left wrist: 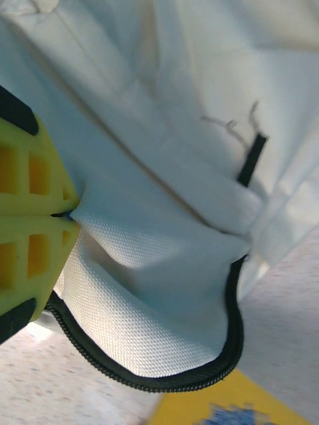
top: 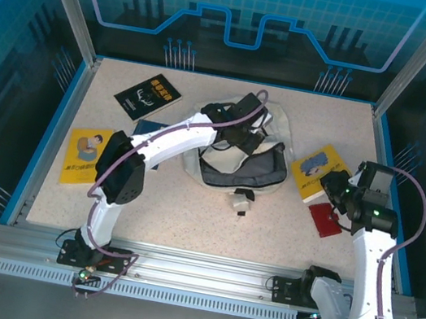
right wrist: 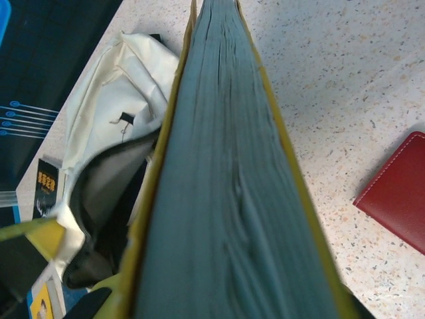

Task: Pack the student bag

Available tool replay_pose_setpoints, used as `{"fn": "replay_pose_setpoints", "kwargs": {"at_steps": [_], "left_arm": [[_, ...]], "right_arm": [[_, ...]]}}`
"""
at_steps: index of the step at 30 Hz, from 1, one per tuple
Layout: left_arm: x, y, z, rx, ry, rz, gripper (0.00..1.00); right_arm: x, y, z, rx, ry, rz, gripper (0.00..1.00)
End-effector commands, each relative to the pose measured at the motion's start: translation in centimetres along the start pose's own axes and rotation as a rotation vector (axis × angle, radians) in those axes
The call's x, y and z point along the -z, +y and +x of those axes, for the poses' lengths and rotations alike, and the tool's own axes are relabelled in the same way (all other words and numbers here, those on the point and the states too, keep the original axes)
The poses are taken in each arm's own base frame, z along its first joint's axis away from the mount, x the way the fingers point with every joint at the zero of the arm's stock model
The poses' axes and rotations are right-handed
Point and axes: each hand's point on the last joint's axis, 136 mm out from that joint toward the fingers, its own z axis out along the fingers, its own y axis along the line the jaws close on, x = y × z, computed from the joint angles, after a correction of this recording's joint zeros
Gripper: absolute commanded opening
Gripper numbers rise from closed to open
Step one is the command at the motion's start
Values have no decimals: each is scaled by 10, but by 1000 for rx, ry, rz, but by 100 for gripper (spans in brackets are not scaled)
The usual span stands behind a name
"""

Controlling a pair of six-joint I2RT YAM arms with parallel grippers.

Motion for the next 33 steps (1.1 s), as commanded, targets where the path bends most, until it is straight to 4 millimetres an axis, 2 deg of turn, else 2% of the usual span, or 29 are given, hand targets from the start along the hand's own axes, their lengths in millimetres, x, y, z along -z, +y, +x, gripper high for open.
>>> {"fn": "replay_pose_setpoints", "kwargs": {"at_steps": [1, 7, 9, 14, 19, 29, 33], "left_arm": [[58, -1, -73, 85, -305, 9, 0], [89, -14, -94, 111, -459, 105, 0], [93, -18, -96, 110, -476, 139, 0], [93, -24, -96, 108, -475, 172, 0], [94, -26, -96, 115, -473, 182, 0], [95, -26, -94, 124, -468, 191, 0], [94, -26, -91, 136, -467, 192, 0]], "right_arm": [[24, 34, -5, 71, -11, -140, 4], [23, 61, 20, 56, 141, -321, 3], [22, 70, 24, 55, 171, -378, 2], [5, 82, 41, 59, 253, -438, 2], [-17, 92, 51, 55, 288, -414, 2], [-68, 105, 52, -39, 266, -357, 2], [-99, 107, 54, -80, 210, -308, 4]]}}
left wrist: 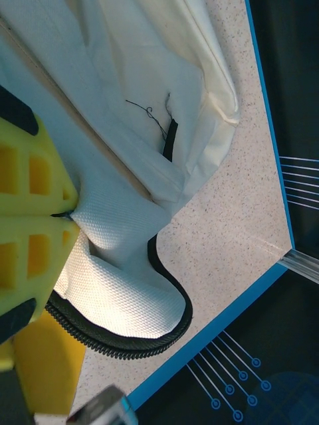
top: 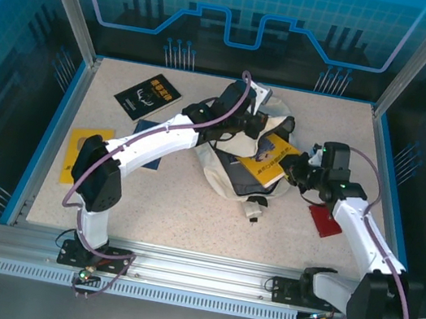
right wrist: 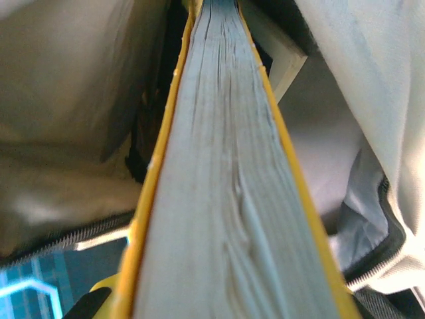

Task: Pack the student bag

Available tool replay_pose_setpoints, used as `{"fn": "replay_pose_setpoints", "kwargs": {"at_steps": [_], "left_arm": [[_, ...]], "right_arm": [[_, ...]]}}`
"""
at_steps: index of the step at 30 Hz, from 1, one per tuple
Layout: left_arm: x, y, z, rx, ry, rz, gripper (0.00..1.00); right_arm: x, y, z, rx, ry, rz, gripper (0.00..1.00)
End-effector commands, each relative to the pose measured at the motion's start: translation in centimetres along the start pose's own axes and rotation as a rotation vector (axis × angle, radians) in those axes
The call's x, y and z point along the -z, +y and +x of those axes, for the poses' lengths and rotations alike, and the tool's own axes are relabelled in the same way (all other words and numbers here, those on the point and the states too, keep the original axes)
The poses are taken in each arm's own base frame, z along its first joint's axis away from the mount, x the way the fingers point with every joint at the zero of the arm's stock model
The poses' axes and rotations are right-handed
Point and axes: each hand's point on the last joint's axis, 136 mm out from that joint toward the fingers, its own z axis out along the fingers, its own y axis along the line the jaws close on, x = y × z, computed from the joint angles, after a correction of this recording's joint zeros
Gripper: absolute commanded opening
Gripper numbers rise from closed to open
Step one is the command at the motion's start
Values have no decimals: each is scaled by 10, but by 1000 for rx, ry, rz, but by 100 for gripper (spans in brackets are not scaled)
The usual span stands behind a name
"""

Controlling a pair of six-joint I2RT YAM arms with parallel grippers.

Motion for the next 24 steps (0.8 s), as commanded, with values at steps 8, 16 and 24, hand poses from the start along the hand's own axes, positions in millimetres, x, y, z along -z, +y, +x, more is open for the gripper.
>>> {"fn": "replay_pose_setpoints", "kwargs": {"at_steps": [8, 16, 24], "left_arm": [[31, -19, -36, 46, -136, 83, 0], [31, -17, -33, 64, -124, 78, 0], [29, -17, -32, 76, -117, 76, 0]], "right_arm": [[-83, -8, -17, -89, -136, 76, 6], [-125, -20, -30, -176, -206, 108, 8], [-138, -28, -36, -214, -284, 129, 8]]}}
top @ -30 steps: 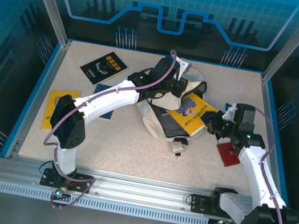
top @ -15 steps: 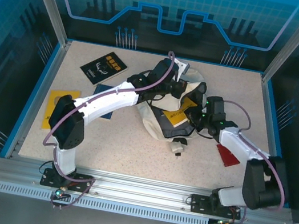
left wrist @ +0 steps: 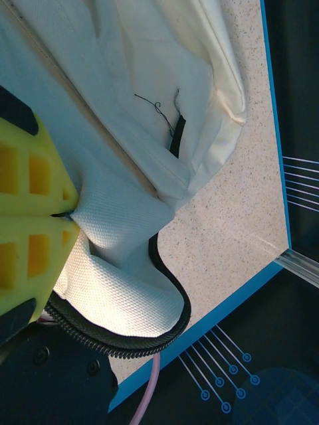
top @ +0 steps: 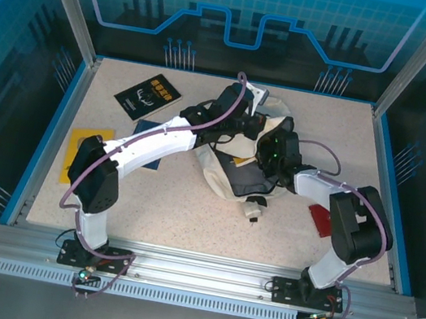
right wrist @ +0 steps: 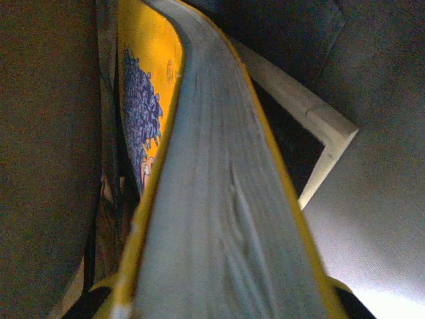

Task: Pack the student bag

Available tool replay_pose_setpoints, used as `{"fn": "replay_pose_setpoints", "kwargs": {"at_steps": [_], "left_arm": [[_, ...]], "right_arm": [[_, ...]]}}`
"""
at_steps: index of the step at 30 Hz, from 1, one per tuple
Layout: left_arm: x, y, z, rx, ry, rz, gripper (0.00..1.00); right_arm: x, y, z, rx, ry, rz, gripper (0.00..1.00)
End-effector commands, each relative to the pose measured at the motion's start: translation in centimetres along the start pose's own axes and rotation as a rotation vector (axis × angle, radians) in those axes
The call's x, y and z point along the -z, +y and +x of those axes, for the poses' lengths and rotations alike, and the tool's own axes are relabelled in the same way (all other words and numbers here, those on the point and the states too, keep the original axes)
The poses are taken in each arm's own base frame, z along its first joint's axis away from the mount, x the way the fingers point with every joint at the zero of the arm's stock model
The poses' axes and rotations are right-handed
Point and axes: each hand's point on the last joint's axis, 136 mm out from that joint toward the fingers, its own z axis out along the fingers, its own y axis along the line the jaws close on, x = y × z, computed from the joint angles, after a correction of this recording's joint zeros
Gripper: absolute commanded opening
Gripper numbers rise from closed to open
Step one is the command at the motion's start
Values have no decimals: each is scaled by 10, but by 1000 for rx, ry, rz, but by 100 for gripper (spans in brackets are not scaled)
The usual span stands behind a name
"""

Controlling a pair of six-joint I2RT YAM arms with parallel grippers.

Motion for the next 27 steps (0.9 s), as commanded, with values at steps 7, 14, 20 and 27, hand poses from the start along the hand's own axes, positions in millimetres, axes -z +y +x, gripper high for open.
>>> {"fn": "replay_pose_setpoints", "kwargs": {"at_steps": [7, 14, 20, 27], "left_arm": [[23, -15, -32, 20, -99, 49, 0], [21, -9, -25, 14, -83, 26, 0], [19, -9, -22, 19, -82, 32, 0], [19, -8, -19, 23, -69, 30, 0]], "right_arm": [[-24, 29, -5, 56, 12, -94, 42], [-10, 14, 13, -8, 192, -137, 60], [-14, 9, 20, -14, 262, -126, 34], [-32, 25, 31, -12, 316, -171, 20]]}}
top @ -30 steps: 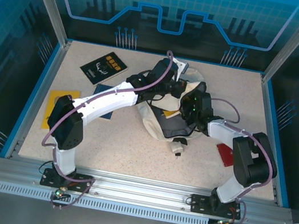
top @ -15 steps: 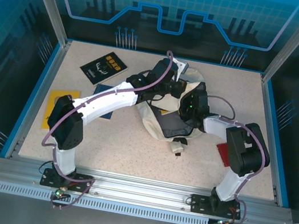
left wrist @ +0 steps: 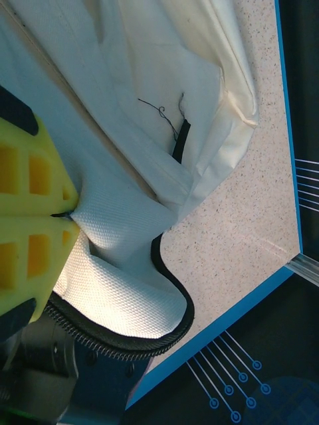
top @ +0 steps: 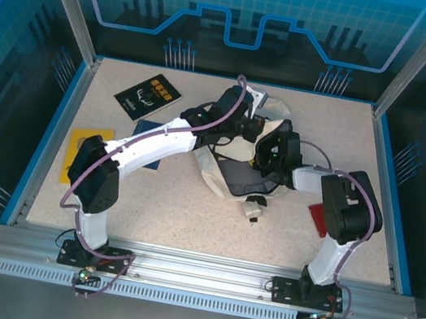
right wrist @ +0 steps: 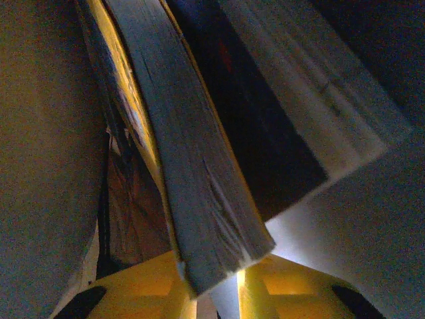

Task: Pack the student bag

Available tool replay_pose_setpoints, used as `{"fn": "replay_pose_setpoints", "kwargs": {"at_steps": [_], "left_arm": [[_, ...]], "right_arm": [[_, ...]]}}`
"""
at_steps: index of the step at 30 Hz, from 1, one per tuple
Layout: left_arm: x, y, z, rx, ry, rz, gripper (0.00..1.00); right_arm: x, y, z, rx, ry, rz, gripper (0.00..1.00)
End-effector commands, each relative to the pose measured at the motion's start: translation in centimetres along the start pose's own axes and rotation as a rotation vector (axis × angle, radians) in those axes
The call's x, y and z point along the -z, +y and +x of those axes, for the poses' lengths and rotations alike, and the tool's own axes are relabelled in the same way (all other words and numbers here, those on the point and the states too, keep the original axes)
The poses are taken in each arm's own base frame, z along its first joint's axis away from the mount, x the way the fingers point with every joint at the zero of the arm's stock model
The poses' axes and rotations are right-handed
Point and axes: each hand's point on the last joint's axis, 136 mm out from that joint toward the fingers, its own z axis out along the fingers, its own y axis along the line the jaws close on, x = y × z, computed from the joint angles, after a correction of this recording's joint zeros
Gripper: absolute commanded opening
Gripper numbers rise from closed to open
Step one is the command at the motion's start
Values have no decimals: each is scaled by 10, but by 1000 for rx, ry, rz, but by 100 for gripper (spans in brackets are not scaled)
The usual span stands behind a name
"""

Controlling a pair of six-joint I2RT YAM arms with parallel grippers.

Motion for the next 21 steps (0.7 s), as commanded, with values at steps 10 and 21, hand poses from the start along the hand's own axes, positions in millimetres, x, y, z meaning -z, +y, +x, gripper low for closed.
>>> {"fn": "replay_pose_setpoints", "kwargs": {"at_steps": [10, 21], "left_arm": [[22, -8, -26, 25, -86, 27, 0], [18, 0, -9, 50, -58, 27, 2]], "right_arm": [[20, 17, 10, 47, 50, -25, 45], [111, -66, 39, 64, -54, 253, 47]]}}
